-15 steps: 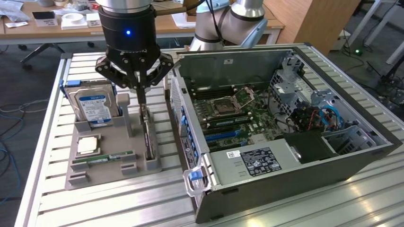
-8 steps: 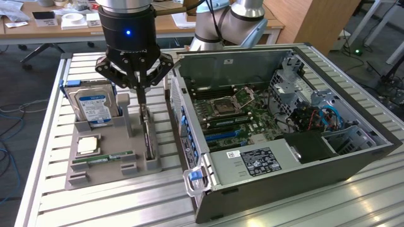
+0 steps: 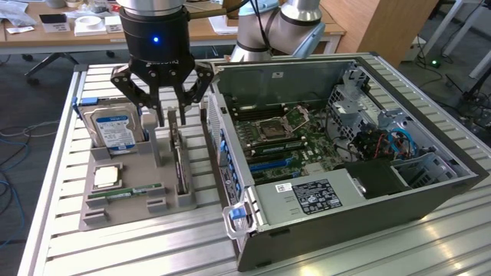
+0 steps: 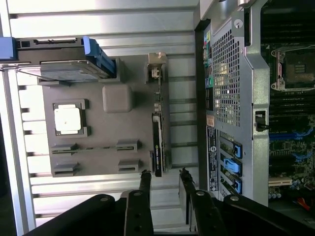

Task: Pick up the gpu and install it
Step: 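Pick up the gpu and move the gpu toward the slot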

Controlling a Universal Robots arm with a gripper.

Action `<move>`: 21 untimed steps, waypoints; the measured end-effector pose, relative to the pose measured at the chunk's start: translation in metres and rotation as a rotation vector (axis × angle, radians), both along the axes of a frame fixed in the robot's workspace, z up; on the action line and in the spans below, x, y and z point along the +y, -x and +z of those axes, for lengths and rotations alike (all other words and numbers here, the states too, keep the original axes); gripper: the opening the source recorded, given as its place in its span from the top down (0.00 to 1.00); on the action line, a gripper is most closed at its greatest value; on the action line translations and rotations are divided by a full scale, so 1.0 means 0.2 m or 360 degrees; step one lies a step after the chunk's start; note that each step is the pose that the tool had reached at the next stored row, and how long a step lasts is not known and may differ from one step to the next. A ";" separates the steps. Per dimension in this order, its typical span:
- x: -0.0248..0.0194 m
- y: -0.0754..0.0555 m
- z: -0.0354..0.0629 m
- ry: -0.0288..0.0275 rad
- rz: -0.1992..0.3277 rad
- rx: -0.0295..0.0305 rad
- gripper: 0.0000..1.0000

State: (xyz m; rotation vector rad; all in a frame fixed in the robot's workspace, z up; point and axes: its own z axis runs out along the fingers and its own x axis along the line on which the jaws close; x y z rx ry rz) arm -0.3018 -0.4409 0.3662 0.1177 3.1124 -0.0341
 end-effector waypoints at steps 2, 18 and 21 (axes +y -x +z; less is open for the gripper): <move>0.000 0.00 0.000 0.00000 0.0000 -0.00001 0.58; 0.055 0.00 -0.004 -0.00003 0.0000 0.00000 0.58; 0.055 0.00 -0.014 -0.00016 0.0000 -0.00002 0.58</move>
